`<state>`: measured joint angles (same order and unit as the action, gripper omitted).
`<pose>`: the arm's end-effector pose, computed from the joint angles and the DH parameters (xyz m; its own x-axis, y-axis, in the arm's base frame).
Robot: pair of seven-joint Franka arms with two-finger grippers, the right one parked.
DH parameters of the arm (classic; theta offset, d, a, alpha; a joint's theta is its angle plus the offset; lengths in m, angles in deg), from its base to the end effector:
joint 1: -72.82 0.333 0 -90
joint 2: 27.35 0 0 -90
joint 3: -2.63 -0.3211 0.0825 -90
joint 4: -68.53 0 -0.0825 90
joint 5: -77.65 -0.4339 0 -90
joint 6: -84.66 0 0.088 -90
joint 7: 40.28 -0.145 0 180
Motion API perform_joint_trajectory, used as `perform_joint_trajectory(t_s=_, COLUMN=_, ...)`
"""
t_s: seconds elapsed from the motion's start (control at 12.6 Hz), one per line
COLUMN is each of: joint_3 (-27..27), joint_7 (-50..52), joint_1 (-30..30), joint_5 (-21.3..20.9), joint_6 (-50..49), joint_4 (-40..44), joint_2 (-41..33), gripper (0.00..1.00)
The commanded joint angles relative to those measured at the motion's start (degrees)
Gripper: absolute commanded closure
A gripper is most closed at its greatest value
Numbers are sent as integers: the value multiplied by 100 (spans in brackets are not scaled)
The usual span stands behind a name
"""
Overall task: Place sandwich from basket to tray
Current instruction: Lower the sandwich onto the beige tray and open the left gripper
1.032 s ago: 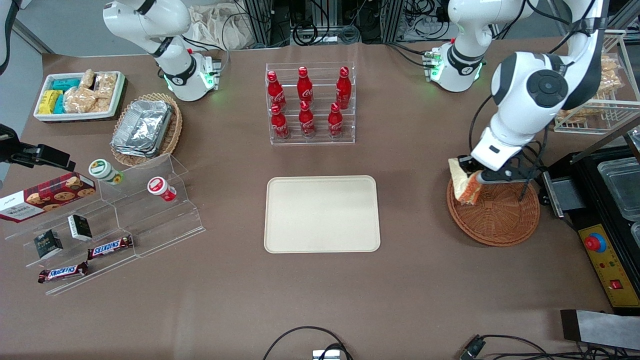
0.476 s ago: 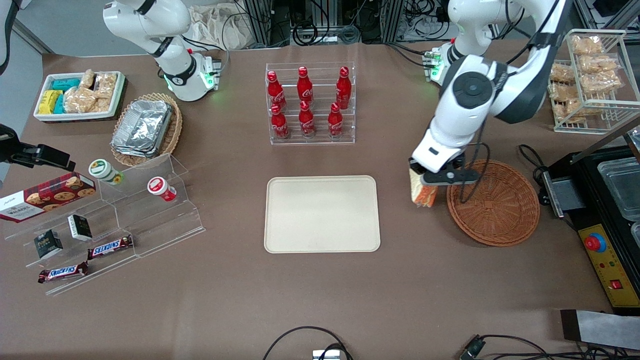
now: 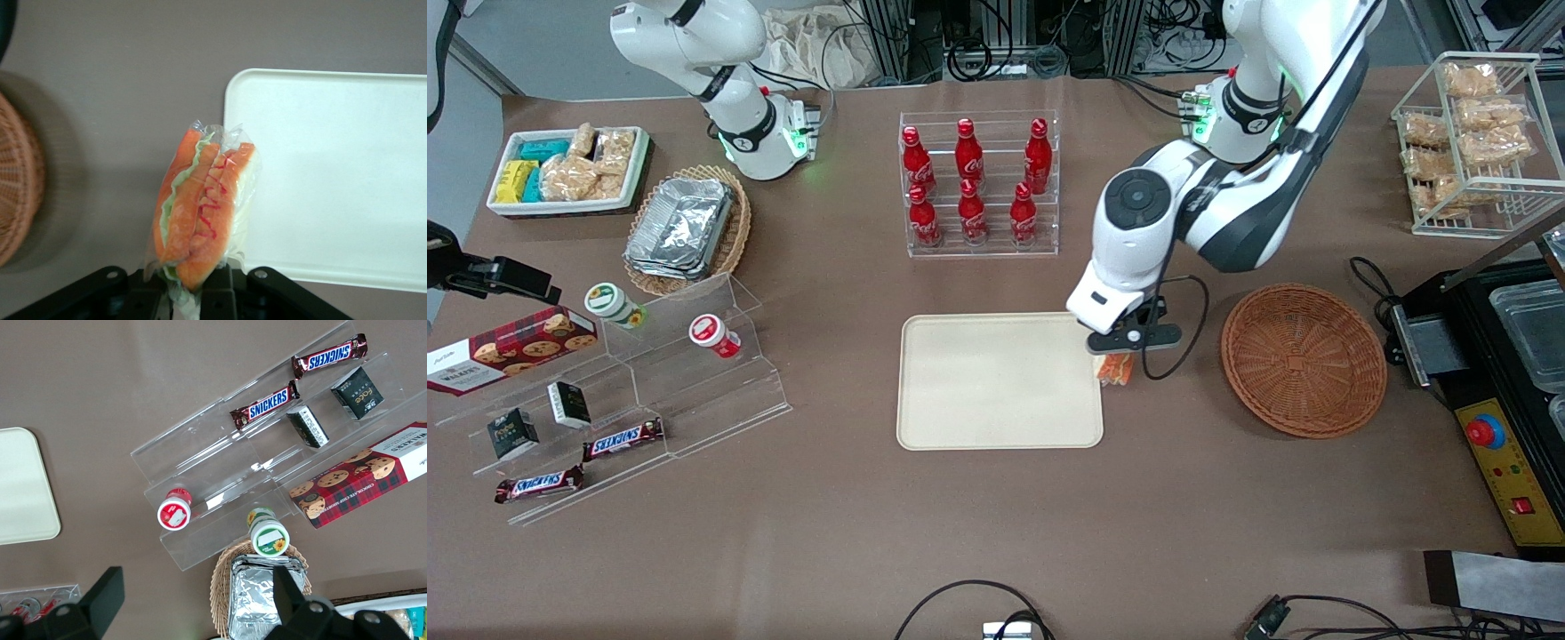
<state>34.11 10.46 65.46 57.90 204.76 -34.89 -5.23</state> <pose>0.5541 -0.3906 0.2962 0.9970 0.0568 0.0522 0.0611 -0.9945 -0.0850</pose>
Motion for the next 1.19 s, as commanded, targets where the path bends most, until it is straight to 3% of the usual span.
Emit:
perform_joint_trajectory(t_s=0.0, joint_3=-10, joint_7=383, joint_1=-283, joint_5=-405, joint_6=-224, joint_4=516, joint_2=546, gripper=86)
perform_joint_trajectory(t_s=0.48, joint_3=-27, joint_7=832, joint_1=-706, joint_5=-1135, joint_6=-189, joint_4=1026, joint_2=1487, gripper=81)
perform_joint_trajectory(t_s=1.11, joint_3=-27, joint_7=841, joint_1=-785, joint_5=-1399, joint_6=14, joint_4=1202, joint_2=1963, gripper=77)
